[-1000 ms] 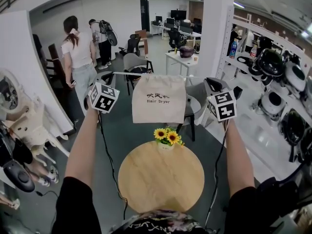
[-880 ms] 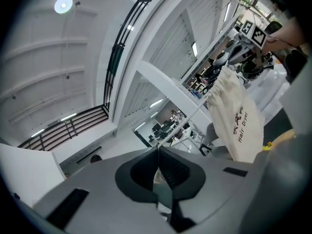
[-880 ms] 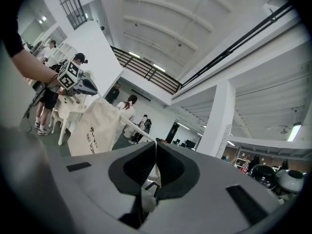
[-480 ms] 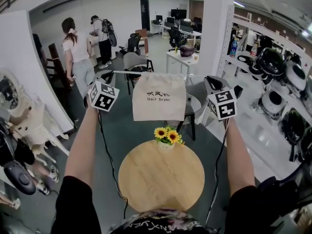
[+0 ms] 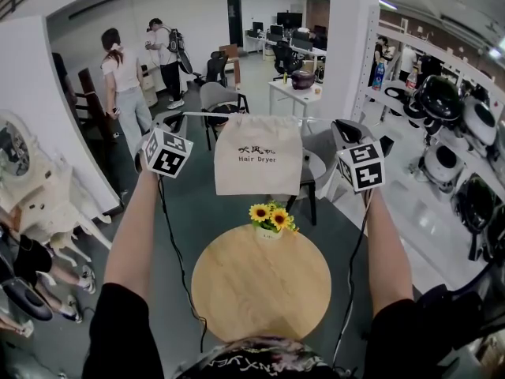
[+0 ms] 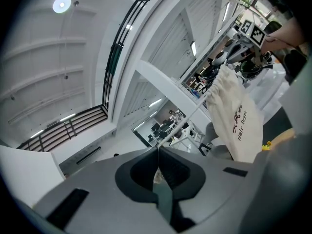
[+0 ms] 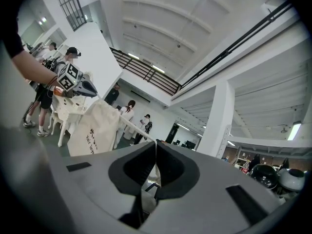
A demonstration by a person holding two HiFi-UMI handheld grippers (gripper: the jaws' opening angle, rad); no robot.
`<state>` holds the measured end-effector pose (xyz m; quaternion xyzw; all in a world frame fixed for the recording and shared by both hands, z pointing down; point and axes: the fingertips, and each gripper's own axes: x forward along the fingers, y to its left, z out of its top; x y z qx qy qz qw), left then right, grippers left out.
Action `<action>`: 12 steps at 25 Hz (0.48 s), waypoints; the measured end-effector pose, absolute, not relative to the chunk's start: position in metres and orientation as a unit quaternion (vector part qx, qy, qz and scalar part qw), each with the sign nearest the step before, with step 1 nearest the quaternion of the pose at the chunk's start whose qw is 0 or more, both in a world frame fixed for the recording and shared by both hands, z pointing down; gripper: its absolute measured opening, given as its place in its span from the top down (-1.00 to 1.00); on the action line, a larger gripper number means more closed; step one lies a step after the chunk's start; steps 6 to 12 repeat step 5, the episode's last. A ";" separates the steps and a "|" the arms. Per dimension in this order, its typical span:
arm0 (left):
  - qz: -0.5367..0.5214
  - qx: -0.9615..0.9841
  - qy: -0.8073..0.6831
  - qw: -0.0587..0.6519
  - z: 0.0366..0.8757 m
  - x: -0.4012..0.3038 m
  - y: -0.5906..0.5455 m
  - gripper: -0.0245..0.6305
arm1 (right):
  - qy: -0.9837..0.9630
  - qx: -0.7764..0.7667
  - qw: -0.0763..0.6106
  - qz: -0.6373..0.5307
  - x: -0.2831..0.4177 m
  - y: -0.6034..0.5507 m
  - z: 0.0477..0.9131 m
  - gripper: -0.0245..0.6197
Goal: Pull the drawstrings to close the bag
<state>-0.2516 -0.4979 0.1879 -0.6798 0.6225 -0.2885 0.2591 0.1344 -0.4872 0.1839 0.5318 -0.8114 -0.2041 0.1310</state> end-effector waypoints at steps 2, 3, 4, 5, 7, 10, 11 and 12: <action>-0.288 -0.679 0.623 0.261 0.189 -0.252 -0.498 0.86 | -0.812 0.532 0.130 -0.203 0.134 -0.487 0.185 0.90; -0.289 -0.679 0.622 0.261 0.189 -0.252 -0.498 0.86 | -0.812 0.532 0.130 -0.202 0.134 -0.487 0.185 0.90; -0.289 -0.679 0.622 0.261 0.189 -0.252 -0.499 0.86 | -0.812 0.532 0.129 -0.201 0.133 -0.487 0.185 0.90; -0.289 -0.679 0.622 0.261 0.189 -0.252 -0.499 0.86 | -0.812 0.532 0.129 -0.201 0.134 -0.487 0.185 0.90; -0.289 -0.679 0.622 0.261 0.189 -0.252 -0.499 0.86 | -0.812 0.532 0.129 -0.201 0.134 -0.487 0.185 0.90; -0.289 -0.679 0.622 0.261 0.189 -0.252 -0.499 0.86 | -0.812 0.532 0.129 -0.201 0.134 -0.487 0.185 0.90; -0.289 -0.679 0.622 0.261 0.189 -0.252 -0.499 0.86 | -0.812 0.532 0.129 -0.201 0.134 -0.487 0.185 0.90; -0.289 -0.679 0.622 0.261 0.189 -0.252 -0.499 0.86 | -0.812 0.532 0.129 -0.201 0.134 -0.487 0.185 0.90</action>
